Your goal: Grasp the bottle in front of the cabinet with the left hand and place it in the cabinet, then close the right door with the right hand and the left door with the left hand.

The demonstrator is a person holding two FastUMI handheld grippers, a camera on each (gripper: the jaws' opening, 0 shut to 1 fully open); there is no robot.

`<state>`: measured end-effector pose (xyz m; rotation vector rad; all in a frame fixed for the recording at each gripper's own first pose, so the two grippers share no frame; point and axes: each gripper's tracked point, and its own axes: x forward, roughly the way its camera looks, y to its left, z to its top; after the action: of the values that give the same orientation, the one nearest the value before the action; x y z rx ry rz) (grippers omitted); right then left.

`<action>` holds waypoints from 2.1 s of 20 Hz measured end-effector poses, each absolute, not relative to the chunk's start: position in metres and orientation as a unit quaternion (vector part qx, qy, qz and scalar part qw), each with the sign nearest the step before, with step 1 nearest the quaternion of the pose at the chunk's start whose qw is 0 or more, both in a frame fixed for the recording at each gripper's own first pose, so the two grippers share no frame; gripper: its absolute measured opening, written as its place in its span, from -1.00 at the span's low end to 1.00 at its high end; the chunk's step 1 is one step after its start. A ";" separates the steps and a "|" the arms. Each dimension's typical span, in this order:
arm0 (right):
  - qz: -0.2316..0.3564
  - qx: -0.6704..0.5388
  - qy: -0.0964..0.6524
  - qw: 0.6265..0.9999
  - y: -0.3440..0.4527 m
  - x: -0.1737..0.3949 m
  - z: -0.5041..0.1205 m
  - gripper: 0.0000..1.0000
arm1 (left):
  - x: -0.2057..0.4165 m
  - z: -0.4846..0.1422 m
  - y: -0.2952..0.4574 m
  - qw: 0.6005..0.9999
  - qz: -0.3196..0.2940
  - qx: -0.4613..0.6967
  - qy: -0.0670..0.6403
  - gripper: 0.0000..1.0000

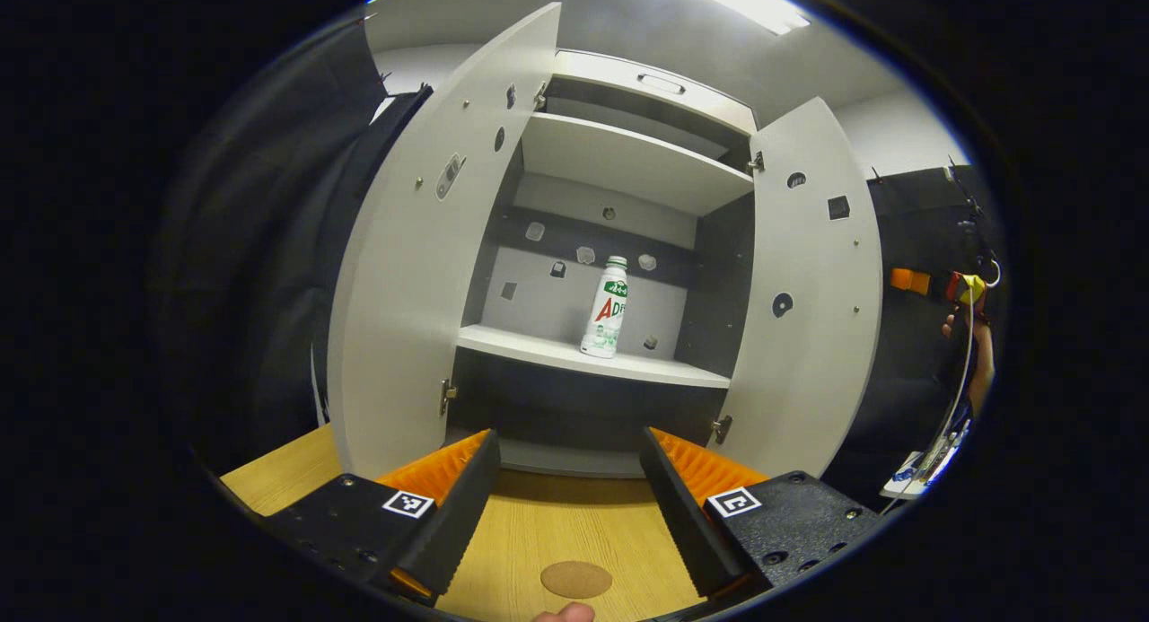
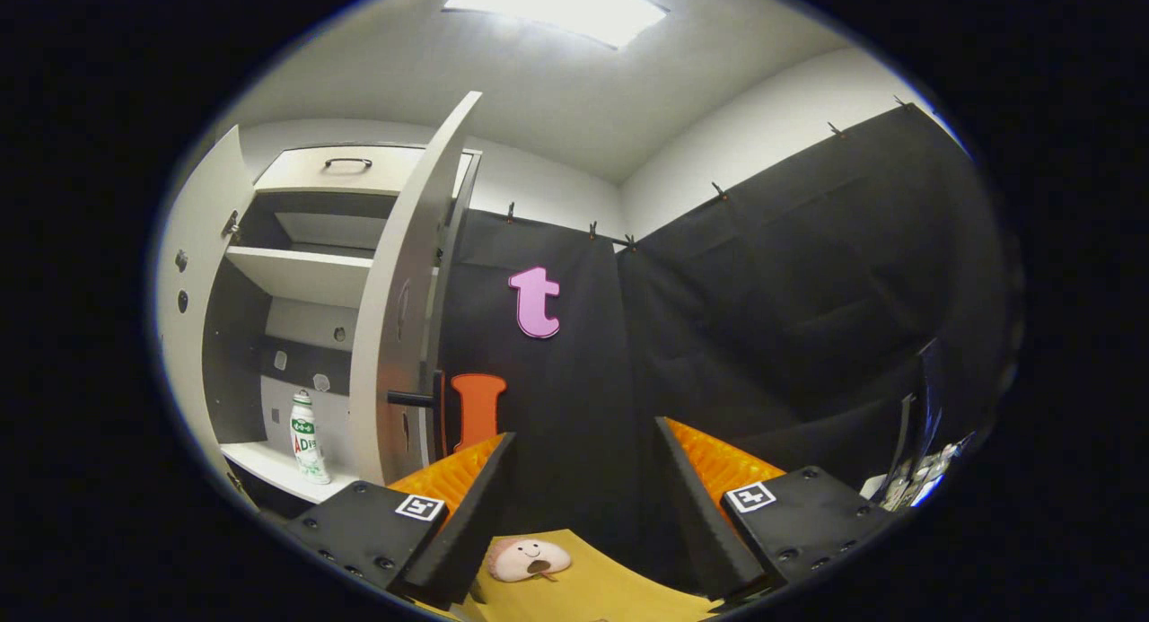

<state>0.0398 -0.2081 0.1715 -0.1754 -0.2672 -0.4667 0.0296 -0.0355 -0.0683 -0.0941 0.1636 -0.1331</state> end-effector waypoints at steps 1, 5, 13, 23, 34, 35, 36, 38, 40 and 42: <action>-0.227 -0.084 -0.129 0.962 -0.208 0.045 0.170 0.96 | 0.028 -0.068 -0.031 0.994 -0.060 -0.048 0.082 0.92; -0.215 -0.088 -0.119 0.965 -0.201 0.055 0.165 0.95 | 0.034 -0.067 -0.020 0.994 -0.045 -0.048 0.085 0.92; -0.196 -0.083 -0.122 0.969 -0.191 0.060 0.163 0.94 | 0.035 -0.066 -0.025 0.993 -0.050 -0.065 0.081 0.92; -0.184 -0.082 -0.116 0.973 -0.173 0.061 0.161 0.92 | 0.044 -0.066 -0.023 0.994 -0.049 -0.063 0.077 0.92; -0.100 -0.086 -0.116 0.984 -0.103 0.076 0.145 1.00 | 0.046 -0.064 -0.014 0.995 -0.038 -0.058 0.073 0.92; -0.089 -0.085 -0.115 0.986 -0.095 0.079 0.143 0.90 | 0.046 -0.064 -0.011 0.995 -0.035 -0.057 0.073 0.92; -0.078 -0.083 -0.113 0.987 -0.086 0.083 0.141 0.90 | 0.046 -0.064 -0.009 0.995 -0.032 -0.057 0.072 0.92; -0.052 -0.079 -0.106 0.990 -0.068 0.092 0.135 0.90 | 0.046 -0.063 -0.005 0.996 -0.026 -0.059 0.070 0.92; -0.035 -0.078 -0.103 0.991 -0.054 0.099 0.131 0.92 | 0.046 -0.064 -0.001 0.996 -0.021 -0.059 0.071 0.92; -0.007 -0.077 -0.099 0.992 -0.037 0.102 0.128 0.77 | 0.047 -0.065 0.004 0.995 -0.016 -0.060 0.073 0.92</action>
<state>0.1024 -0.0372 0.1277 -0.1541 -0.1989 -0.0146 0.0470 0.0036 -0.0649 -0.1198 0.1454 -0.0321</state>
